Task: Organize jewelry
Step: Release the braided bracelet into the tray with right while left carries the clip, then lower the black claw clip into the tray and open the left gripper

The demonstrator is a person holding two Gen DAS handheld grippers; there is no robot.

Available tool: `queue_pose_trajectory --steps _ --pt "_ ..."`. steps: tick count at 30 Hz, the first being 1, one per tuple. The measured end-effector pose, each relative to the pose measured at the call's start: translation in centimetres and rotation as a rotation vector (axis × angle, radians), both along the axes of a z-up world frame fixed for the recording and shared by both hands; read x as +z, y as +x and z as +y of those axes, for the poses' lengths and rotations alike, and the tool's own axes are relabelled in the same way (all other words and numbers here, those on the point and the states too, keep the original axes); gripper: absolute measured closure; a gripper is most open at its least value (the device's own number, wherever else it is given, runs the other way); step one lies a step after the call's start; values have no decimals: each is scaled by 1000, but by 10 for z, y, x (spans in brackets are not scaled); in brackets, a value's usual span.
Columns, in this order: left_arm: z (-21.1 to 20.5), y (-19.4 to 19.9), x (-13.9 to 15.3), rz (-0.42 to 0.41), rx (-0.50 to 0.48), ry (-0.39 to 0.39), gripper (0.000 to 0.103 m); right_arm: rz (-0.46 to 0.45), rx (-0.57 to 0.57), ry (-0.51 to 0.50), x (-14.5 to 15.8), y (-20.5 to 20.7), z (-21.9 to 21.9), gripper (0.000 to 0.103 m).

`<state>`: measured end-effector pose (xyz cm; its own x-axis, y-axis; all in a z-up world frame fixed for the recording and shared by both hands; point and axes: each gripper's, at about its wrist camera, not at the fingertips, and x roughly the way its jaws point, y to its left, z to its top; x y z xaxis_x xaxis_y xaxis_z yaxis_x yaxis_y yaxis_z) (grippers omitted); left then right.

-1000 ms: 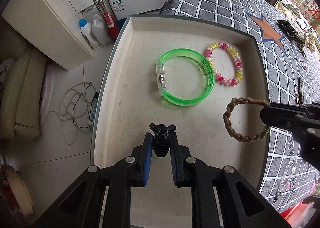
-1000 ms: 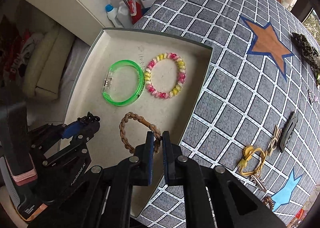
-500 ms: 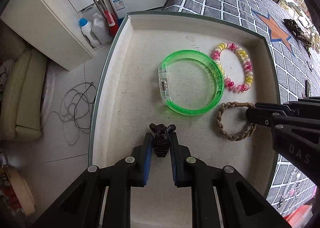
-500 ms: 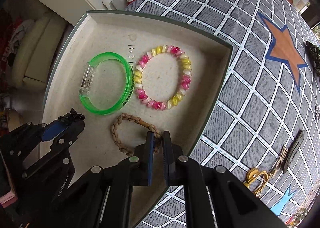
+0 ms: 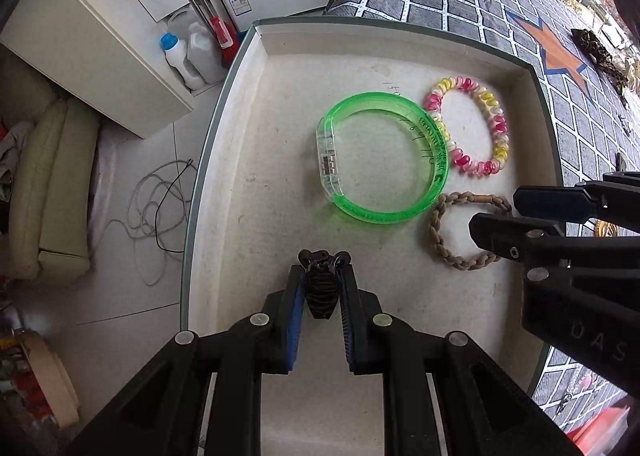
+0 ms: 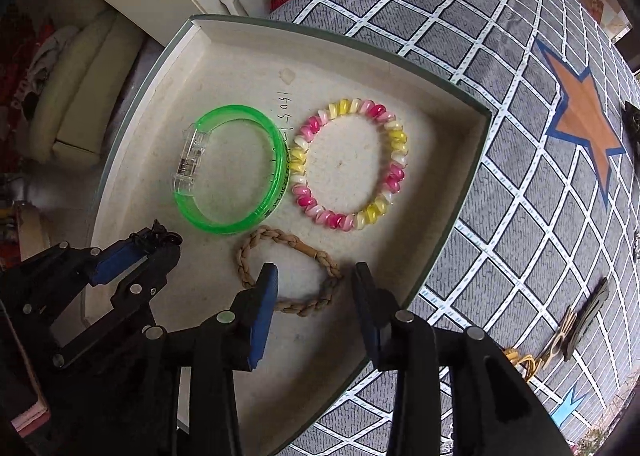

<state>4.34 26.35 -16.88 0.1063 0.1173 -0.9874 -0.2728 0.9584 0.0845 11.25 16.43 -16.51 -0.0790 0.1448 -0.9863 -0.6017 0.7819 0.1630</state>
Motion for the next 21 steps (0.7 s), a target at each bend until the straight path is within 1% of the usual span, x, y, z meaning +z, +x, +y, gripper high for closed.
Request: queue_pose_trajectory --steps 3,5,8,11,14,18,19,20,21 --pt "0 -3 2 -1 11 -5 79 -32 -4 20 13 0 2 60" --pt "-2 -5 4 1 11 -5 79 -63 -6 30 24 0 4 52" --pt "-5 -7 6 3 9 -1 79 -98 -22 43 37 2 1 49" --pt "-6 -9 8 9 10 -4 79 -107 -50 50 47 3 -7 44" --pt "-7 -11 10 11 7 7 79 -109 -75 55 53 3 -19 42" --pt "-11 -14 12 14 -3 20 79 -101 -114 59 57 4 -43 42" --pt "-13 -14 13 16 -5 22 76 -96 -127 61 57 4 -48 42" --pt "-14 -14 14 18 -6 25 42 -90 -141 64 58 4 -54 42" --pt "-15 -14 15 14 2 34 19 -86 -154 65 58 5 -59 42"
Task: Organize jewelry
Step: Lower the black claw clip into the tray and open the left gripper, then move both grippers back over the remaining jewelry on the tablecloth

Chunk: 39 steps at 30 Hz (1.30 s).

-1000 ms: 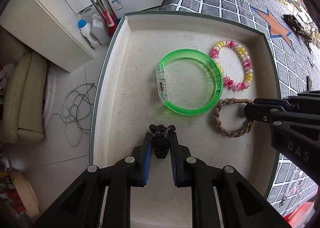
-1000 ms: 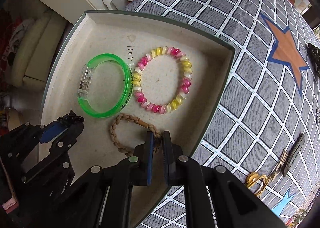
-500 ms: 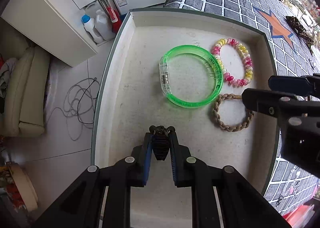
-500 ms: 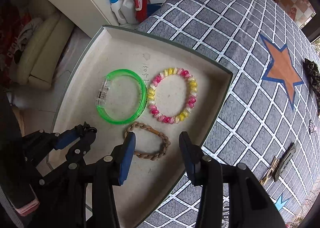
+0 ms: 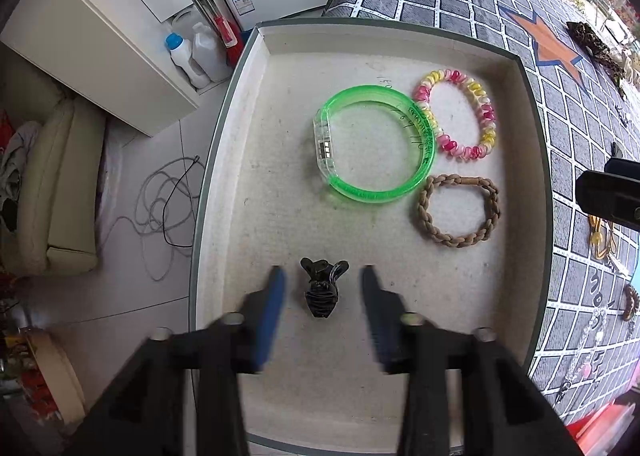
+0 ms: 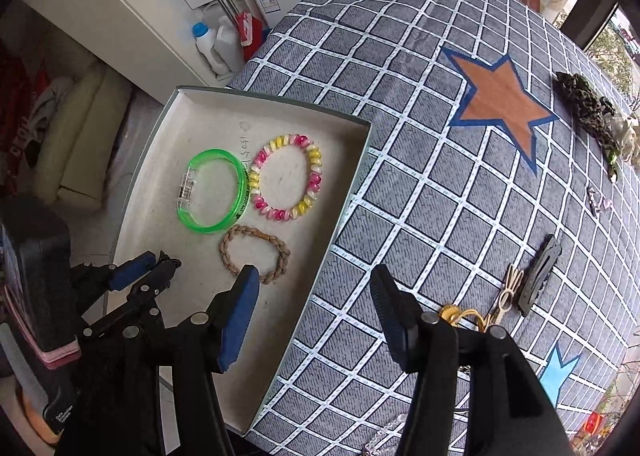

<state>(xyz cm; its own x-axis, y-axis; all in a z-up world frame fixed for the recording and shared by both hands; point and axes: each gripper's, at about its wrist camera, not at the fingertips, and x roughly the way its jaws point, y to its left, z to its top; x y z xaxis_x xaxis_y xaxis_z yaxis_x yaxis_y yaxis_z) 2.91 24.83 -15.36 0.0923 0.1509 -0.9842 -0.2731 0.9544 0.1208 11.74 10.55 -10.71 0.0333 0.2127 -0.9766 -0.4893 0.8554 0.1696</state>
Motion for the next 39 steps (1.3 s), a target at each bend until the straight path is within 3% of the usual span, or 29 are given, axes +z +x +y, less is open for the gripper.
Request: queue_pose_trajectory --steps 1,7,12,20,22,30,39 --pt "-1 -2 5 -21 9 19 0 3 -13 2 1 -3 -7 42" --pt "-12 -3 17 -18 -21 44 0 22 -80 9 5 -3 -40 41" --pt "-24 -7 28 -29 -49 63 0 49 -148 24 4 -1 -70 26" --pt "-55 7 41 -46 -128 43 0 79 -259 32 1 -6 -123 22" --pt "-66 12 44 -51 -155 38 0 76 -288 38 2 -6 -134 14" --pt "-120 38 54 -61 -277 13 0 67 -404 54 8 -12 -189 13" --pt "-180 57 46 -36 -409 -10 0 68 -613 57 3 -33 -276 12"
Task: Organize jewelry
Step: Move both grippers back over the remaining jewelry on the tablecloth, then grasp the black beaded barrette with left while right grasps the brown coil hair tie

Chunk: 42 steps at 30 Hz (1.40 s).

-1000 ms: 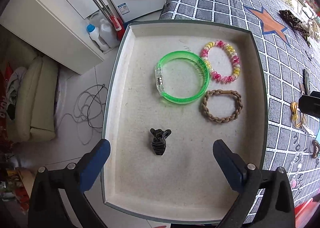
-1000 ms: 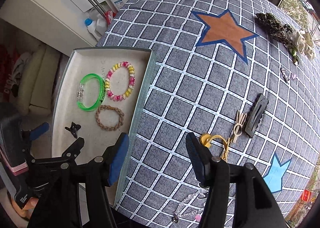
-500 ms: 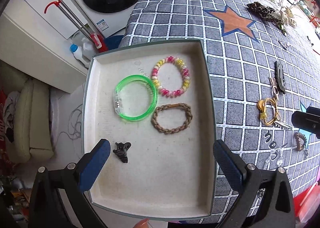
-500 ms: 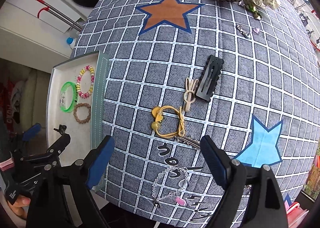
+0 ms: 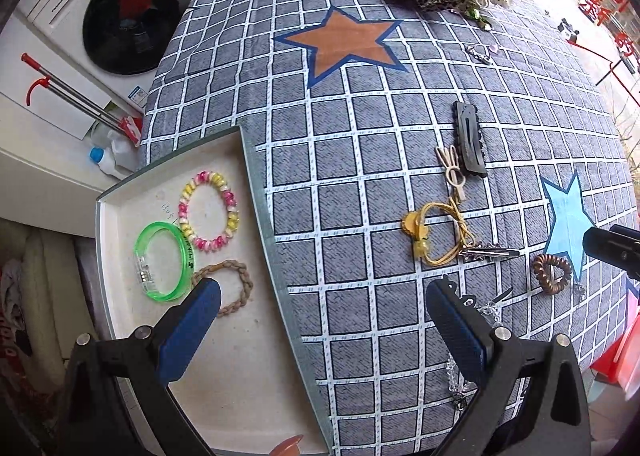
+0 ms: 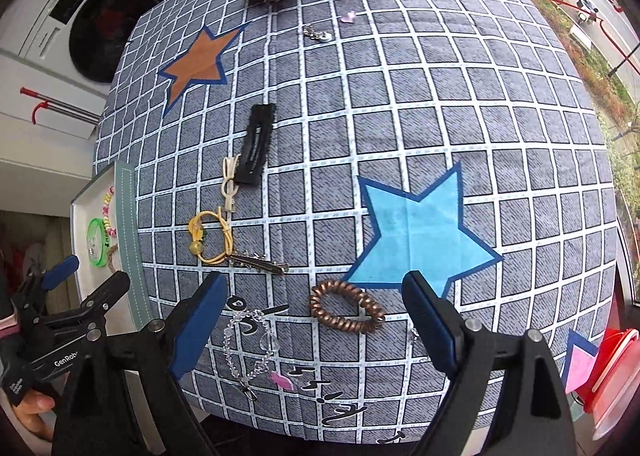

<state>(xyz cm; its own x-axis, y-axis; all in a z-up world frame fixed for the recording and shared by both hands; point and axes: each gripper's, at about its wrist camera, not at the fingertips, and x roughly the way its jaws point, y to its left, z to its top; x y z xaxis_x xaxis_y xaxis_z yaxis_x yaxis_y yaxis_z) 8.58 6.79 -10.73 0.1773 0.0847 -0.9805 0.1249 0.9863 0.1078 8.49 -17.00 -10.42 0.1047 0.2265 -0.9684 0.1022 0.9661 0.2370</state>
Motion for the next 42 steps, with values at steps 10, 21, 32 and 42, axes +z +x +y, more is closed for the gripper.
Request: queue_pose_trajectory --steps 10,21,32,42 --pt "-50 17 -11 26 -92 -8 0 52 -143 -35 -15 -27 -69 12" --pt "-77 47 -27 32 -91 -27 0 115 -95 -42 -33 -48 -79 12" --pt "-100 79 -43 39 -106 -93 0 92 23 -54 -44 -36 -50 12" --pt "-117 111 -64 49 -145 -83 8 81 97 -77 -54 -21 -26 12"
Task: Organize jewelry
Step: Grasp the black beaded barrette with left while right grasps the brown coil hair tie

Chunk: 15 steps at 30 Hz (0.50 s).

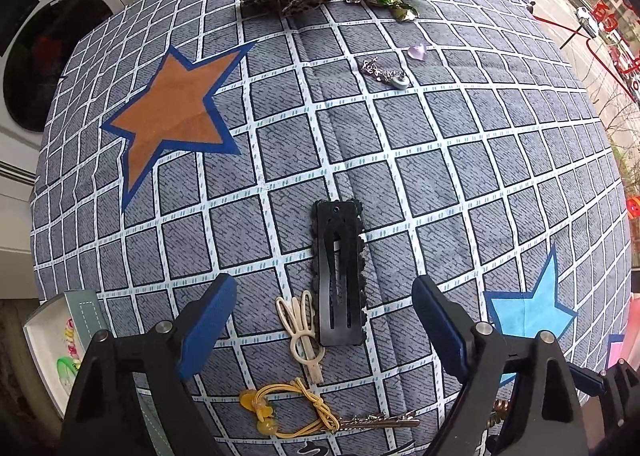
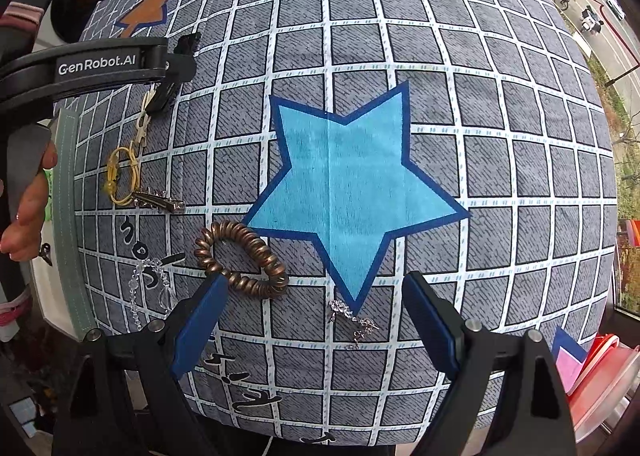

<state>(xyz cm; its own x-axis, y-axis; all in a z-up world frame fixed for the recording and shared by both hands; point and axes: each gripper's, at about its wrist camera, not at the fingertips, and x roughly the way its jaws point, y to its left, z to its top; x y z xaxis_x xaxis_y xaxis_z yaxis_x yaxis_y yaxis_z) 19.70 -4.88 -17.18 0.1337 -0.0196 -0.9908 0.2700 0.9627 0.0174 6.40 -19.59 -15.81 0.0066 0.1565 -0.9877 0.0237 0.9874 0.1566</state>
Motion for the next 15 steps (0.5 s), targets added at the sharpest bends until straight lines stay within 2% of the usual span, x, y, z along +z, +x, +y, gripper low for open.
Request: queue_pose_trajectory --steps 3,5,6,10,12,15 --pt "-2 4 -6 8 -8 -2 9 -4 27 -10 -3 7 14 13" --pt "-5 9 -13 24 -15 5 20 -7 37 -16 -7 12 28 14" --pt "-5 11 -17 35 -14 6 20 -7 42 -21 -8 13 32 14" --pt "-3 15 -20 24 -12 -8 20 -2 58 -40 -16 16 46 25" --pt "-5 9 -23 22 -14 -10 20 -18 78 -60 -17 17 53 26" --pt "-10 8 -26 19 -16 -16 24 -38 118 -100 -19 17 71 33"
